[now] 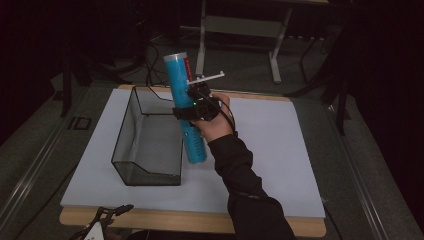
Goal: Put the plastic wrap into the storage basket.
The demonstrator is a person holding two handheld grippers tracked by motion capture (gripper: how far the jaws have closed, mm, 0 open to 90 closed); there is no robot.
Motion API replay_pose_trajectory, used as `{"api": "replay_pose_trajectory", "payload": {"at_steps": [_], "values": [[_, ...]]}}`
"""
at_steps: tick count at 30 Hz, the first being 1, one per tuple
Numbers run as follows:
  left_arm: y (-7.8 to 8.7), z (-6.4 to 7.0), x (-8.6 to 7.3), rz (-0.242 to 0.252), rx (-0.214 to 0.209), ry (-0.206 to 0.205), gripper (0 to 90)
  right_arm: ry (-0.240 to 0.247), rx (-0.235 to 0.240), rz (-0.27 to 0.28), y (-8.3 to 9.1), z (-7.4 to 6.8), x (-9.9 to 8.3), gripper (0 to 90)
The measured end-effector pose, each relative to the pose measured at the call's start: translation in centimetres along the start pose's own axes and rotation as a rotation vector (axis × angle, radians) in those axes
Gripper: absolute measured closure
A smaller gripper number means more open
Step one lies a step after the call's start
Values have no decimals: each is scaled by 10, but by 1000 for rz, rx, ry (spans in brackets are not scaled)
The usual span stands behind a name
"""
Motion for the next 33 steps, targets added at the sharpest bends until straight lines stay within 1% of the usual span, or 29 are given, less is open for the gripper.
{"api": "replay_pose_trajectory", "payload": {"at_steps": [3, 10, 14, 17, 19, 20, 21, 23, 24, 25, 26, 28, 30, 33], "values": [[0, 0, 0, 1, 0, 0, 3, -15, 8, 23, -5, -8, 7, 315], [1, 0, 0, 1, -1, -2, 3, -71, 37, 79, -20, -26, 17, 315], [1, 1, 0, 2, -1, -2, 3, -108, 45, 99, -33, -35, 17, 315], [2, 0, 0, 1, 0, -5, 3, -130, 34, 104, -43, -36, 12, 315], [2, 0, 0, 1, 0, -6, 3, -148, 35, 99, -49, -34, 8, 315], [2, 0, 0, 1, 0, -6, 3, -148, 35, 99, -49, -34, 8, 315], [2, 0, 0, 0, -2, -5, 3, -167, 31, 93, -55, -30, 4, 315], [1, 0, 0, 1, -3, -4, 3, -192, 27, 71, -64, -24, -4, 315], [1, 0, 0, 1, -3, -3, 3, -198, 20, 66, -67, -23, -6, 315], [1, 0, 0, 1, -2, -2, 3, -207, 21, 48, -71, -21, -10, 315], [1, 0, 0, 1, -1, -3, 3, -213, 22, 43, -73, -20, -13, 315], [1, 0, 0, 1, -1, -3, 3, -232, 35, 25, -78, -19, -19, 315], [1, 0, 0, -1, -1, -2, 3, -258, 60, 5, -82, -19, -25, 315], [1, 0, 0, -4, -2, -3, 3, -263, 60, -24, -87, -20, -33, 315]]}}
Point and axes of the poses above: each handheld gripper's, and its own axes: y roughly backward along the jaws, x roughly out of its top, z roughly to its right, the point moved 6 cm from there along -y, roughly forward along the jaws, and after that the axes turned 5 degrees about y, right-handed, at the moved point
